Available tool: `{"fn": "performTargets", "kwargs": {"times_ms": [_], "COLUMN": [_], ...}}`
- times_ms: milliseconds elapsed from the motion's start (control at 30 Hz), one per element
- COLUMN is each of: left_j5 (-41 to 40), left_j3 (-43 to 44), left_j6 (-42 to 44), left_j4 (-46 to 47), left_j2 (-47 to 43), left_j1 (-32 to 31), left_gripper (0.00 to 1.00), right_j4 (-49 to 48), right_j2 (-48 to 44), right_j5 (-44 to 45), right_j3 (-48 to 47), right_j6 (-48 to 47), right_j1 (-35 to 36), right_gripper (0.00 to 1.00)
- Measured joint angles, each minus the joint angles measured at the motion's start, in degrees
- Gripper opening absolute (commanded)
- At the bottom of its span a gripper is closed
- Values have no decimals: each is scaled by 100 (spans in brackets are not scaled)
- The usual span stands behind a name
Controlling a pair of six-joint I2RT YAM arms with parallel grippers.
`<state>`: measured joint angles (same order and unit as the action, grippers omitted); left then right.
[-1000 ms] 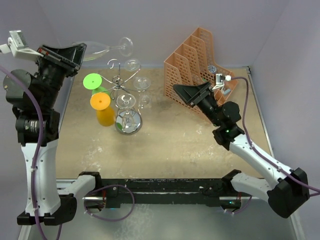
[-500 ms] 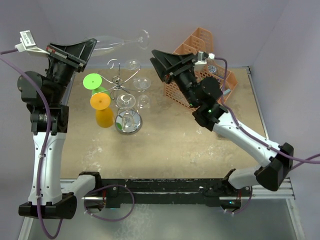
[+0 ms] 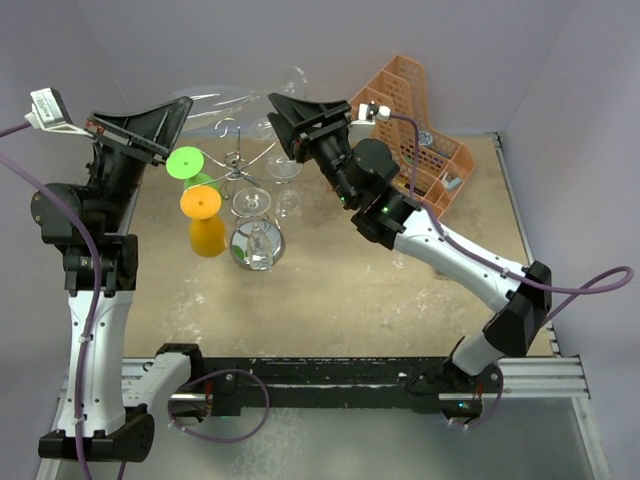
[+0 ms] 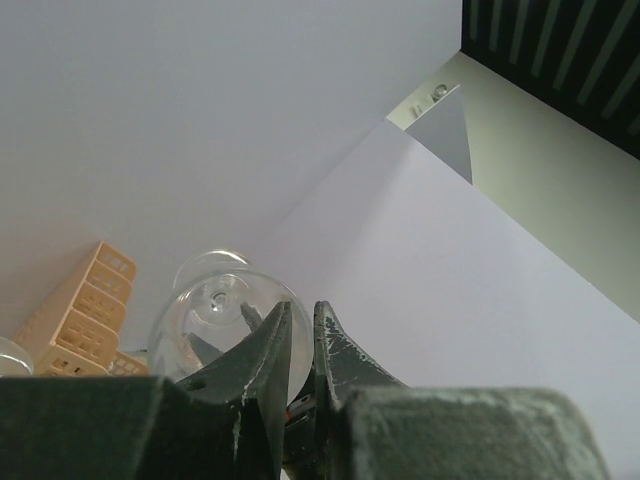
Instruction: Place the wine glass upside down on the wine glass rack
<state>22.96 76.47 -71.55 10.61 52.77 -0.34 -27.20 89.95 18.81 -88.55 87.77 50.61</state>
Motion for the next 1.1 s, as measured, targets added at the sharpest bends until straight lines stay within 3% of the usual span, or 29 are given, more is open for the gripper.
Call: {"fn": "performTargets", "kwargs": {"times_ms": [167,567,767,833,1100], "left_j5": [103,234,240,236,214], "left_j3": [-57,-238,-328,-332,-190], "left_j6": [-7,-46,-72,-70,420], "left_j4": [57,179,195,146,-599], "left_j2": [-31,-116,-210,-254,-459], "left_j1": [0,0,0,7,7], "left_gripper": [10,10,10,15,52], "right_j4": [-140,-463,-739,-920,-1274], "right_j2": [201,573,573,573,492], "right_j5": [22,-367,-496,-514,-651], "right_j3": [-216,-450,-455,-455,-260], "right_j6": [13,184,293,404,-79], "right_j1": [0,-4,-4,-9,-9], "right_gripper": [52,34,8,0,0]}}
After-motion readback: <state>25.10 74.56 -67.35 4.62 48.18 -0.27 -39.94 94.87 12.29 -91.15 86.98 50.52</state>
